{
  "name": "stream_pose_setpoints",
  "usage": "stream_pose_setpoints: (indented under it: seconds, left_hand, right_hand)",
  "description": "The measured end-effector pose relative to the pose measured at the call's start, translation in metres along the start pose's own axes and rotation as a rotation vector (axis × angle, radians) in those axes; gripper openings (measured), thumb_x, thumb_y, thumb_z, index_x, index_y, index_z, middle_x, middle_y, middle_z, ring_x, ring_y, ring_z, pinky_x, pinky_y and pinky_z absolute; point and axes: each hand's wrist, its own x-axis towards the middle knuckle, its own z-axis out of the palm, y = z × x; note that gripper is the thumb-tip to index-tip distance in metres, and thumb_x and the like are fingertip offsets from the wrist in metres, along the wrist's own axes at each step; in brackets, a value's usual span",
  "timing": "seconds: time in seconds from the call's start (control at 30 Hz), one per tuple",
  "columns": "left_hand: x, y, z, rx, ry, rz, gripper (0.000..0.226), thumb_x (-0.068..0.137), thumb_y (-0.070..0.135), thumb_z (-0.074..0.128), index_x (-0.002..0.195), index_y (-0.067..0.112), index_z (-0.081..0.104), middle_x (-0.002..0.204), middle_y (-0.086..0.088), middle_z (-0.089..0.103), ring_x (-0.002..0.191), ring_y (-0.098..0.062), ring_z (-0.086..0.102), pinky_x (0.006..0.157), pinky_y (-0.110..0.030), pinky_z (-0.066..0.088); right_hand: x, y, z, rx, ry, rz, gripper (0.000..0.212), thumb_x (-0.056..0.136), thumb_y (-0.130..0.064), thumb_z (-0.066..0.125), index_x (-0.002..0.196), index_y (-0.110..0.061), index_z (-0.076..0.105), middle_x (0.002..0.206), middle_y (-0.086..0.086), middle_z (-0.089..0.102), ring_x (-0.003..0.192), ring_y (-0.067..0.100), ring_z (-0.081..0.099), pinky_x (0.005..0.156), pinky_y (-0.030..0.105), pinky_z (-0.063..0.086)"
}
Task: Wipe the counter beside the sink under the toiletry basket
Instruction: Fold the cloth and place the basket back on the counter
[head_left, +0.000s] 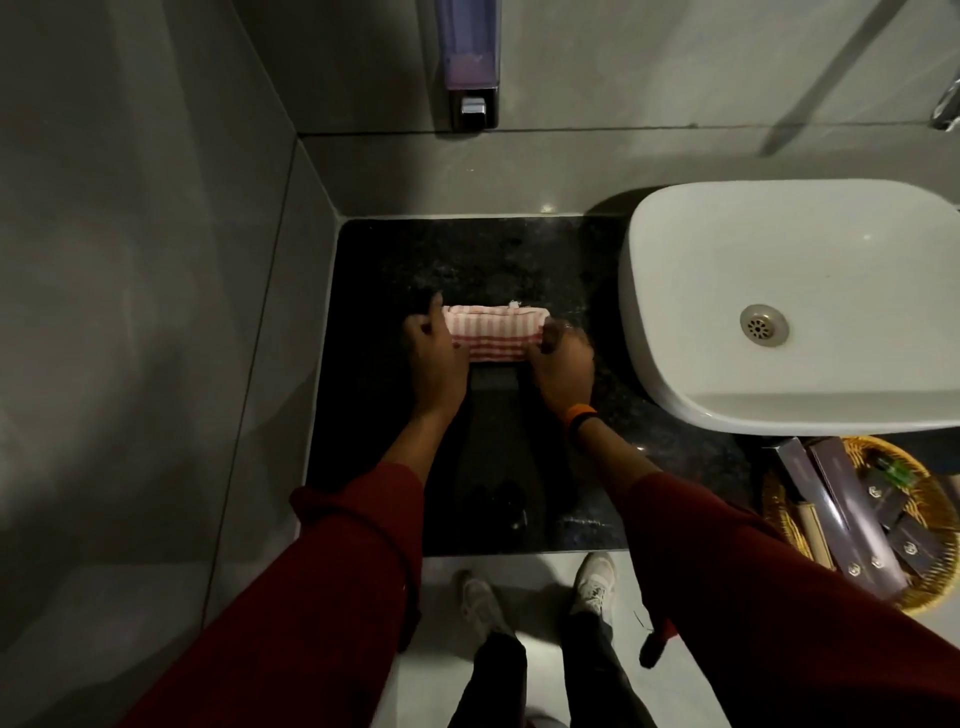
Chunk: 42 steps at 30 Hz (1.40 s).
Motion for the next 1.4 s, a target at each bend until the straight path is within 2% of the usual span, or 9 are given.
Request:
stream_pose_setpoints:
  seconds: [0.13,0.33,0.5,0.7,0.8,0.93,1.03,1.2,1.4]
  left_hand:
    - [-0.031,0.002,-0.011,0.342,0.111,0.334,0.061,0.090,0.028,0.057,0.146,0.008,0.042,0.141,-0.019,0.049,0.121,-0.037,0.053,0.096,-0.046,0.049]
    - [-0.107,0.032,-0.001,0.426,0.142,0.623,0.059,0.097,0.041,0.048,0.144,0.007,0.043,0.148,-0.020,0.047,0.139,-0.037,0.044,0.116,-0.053,0.034]
    - [-0.187,0.073,0.035,0.346,0.095,0.670,0.061,0.099,0.047,0.044,0.148,0.011,0.041,0.152,-0.014,0.045,0.146,-0.031,0.036,0.119,-0.052,0.029]
    - [-0.264,0.134,0.105,0.191,-0.083,0.700,0.058,0.097,0.040,0.049,0.146,0.010,0.045,0.148,-0.018,0.047,0.142,-0.035,0.041,0.112,-0.051,0.039]
    - [-0.295,0.166,0.140,0.080,-0.218,0.612,0.059,0.095,0.038,0.053,0.146,0.009,0.045,0.148,-0.020,0.046,0.139,-0.036,0.043,0.114,-0.046,0.040]
    - [-0.316,0.207,0.179,-0.099,-0.342,0.296,0.065,0.092,0.029,0.064,0.148,0.011,0.038,0.150,-0.016,0.039,0.135,-0.030,0.046,0.104,-0.031,0.040]
    - [-0.324,0.229,0.199,-0.114,-0.395,0.115,0.075,0.086,0.023,0.071,0.150,0.013,0.033,0.148,-0.017,0.038,0.133,-0.032,0.046,0.105,-0.037,0.044]
    - [-0.325,0.238,0.211,-0.155,-0.384,0.049,0.070,0.088,0.015,0.066,0.150,0.019,0.034,0.148,-0.013,0.046,0.136,-0.032,0.046,0.109,-0.044,0.043]
    - [-0.319,0.221,0.203,-0.193,-0.341,0.066,0.054,0.097,0.012,0.050,0.149,0.024,0.039,0.142,-0.010,0.057,0.129,-0.031,0.055,0.104,-0.036,0.044]
  right_hand:
    - [-0.026,0.002,-0.014,-0.296,0.028,-0.240,0.046,0.093,-0.030,0.063,0.130,-0.003,0.058,0.131,0.018,0.055,0.120,0.036,0.052,0.094,0.050,0.050]
    - [-0.086,0.026,-0.074,-0.367,0.148,-0.550,0.058,0.089,-0.035,0.066,0.141,-0.013,0.053,0.153,0.014,0.046,0.148,0.031,0.035,0.123,0.049,0.031]
    - [-0.133,0.097,-0.148,-0.411,0.202,-0.504,0.057,0.095,-0.044,0.057,0.145,-0.019,0.047,0.161,0.008,0.034,0.155,0.027,0.021,0.129,0.047,0.016]
    - [-0.153,0.212,-0.258,-0.428,0.332,-0.339,0.051,0.097,-0.045,0.053,0.141,-0.019,0.053,0.149,0.010,0.047,0.141,0.030,0.041,0.121,0.049,0.032]
    - [-0.145,0.261,-0.303,-0.417,0.356,-0.217,0.053,0.094,-0.043,0.056,0.138,-0.014,0.056,0.146,0.015,0.051,0.137,0.034,0.046,0.118,0.048,0.034]
    - [-0.125,0.308,-0.342,-0.352,0.288,-0.062,0.055,0.093,-0.030,0.066,0.142,-0.010,0.052,0.153,0.016,0.045,0.143,0.034,0.040,0.119,0.050,0.036]
    - [-0.113,0.326,-0.353,-0.245,0.172,0.031,0.054,0.098,-0.027,0.061,0.146,-0.007,0.047,0.151,0.016,0.048,0.139,0.033,0.044,0.114,0.047,0.043]
    - [-0.107,0.339,-0.349,-0.154,0.139,0.095,0.041,0.103,-0.020,0.052,0.141,-0.004,0.053,0.115,0.019,0.073,0.105,0.035,0.070,0.088,0.042,0.056]
    - [-0.118,0.340,-0.341,-0.062,0.186,0.080,0.035,0.104,-0.018,0.053,0.134,-0.004,0.060,0.100,0.018,0.075,0.088,0.032,0.072,0.076,0.039,0.058]
